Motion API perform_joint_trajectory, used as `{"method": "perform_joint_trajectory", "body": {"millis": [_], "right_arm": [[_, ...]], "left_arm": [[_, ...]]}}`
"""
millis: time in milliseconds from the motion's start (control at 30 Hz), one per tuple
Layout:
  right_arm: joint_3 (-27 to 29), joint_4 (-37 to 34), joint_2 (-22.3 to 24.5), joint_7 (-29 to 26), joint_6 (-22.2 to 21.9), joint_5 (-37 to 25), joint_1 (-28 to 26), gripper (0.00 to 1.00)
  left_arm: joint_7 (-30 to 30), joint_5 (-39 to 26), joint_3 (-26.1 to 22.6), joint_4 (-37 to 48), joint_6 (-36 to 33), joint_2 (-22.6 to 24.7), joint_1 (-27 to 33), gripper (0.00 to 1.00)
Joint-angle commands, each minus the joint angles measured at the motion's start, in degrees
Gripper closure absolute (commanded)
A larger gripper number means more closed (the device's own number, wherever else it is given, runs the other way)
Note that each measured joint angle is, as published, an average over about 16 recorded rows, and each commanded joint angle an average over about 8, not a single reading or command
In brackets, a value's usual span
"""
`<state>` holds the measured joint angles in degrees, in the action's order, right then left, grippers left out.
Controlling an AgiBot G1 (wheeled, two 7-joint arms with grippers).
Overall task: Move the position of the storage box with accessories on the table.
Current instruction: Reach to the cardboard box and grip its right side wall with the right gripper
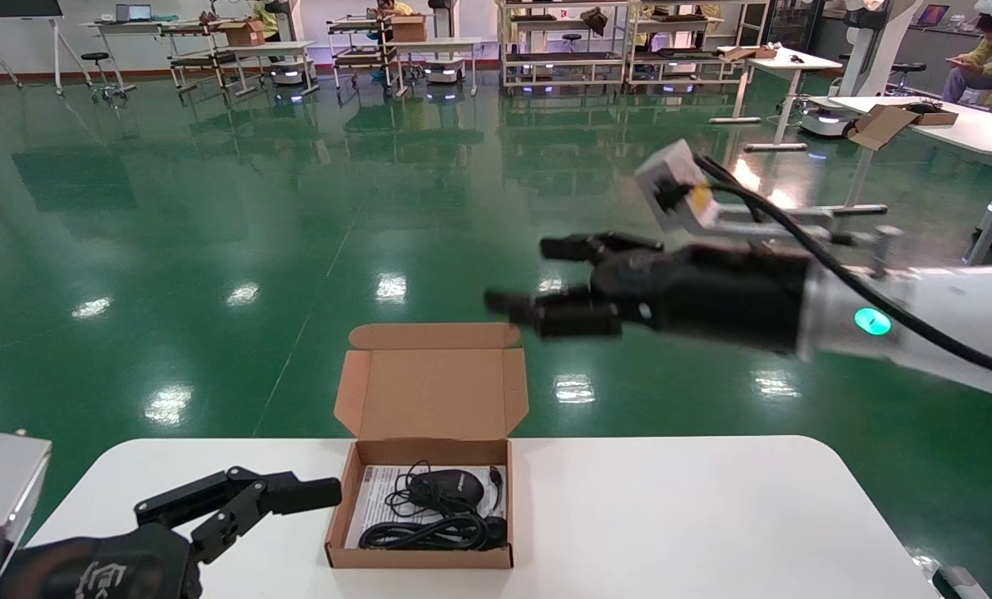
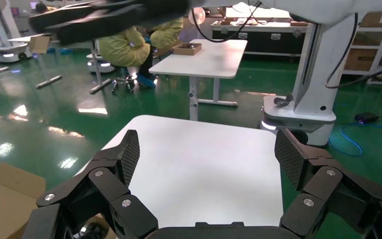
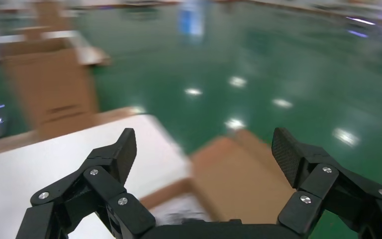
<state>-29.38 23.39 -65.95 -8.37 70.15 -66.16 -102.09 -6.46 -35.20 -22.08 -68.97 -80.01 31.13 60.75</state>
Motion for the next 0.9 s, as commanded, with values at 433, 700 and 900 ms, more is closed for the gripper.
{"method": "perform_joint_trajectory", "body": {"millis": [433,700,900], "right_arm": [[-1.12,-16.81,-12.21,2.34,-22.66,-2.40,-1.93,0.00],[-3.51,-13.00,-12.60,-1.48,-27.47,-0.39,4.53,0.00],[-6.39,-10.68,-12.48,-4.68,-28.67,1.45,8.68,0.00]], "left_arm": [[0.00,0.00,0.00,0.00,0.00,0.00,0.00,0.00],[0.00,0.00,0.00,0.00,0.00,0.00,0.00,0.00],[0.00,0.00,0.00,0.00,0.00,0.00,0.00,0.00]]}}
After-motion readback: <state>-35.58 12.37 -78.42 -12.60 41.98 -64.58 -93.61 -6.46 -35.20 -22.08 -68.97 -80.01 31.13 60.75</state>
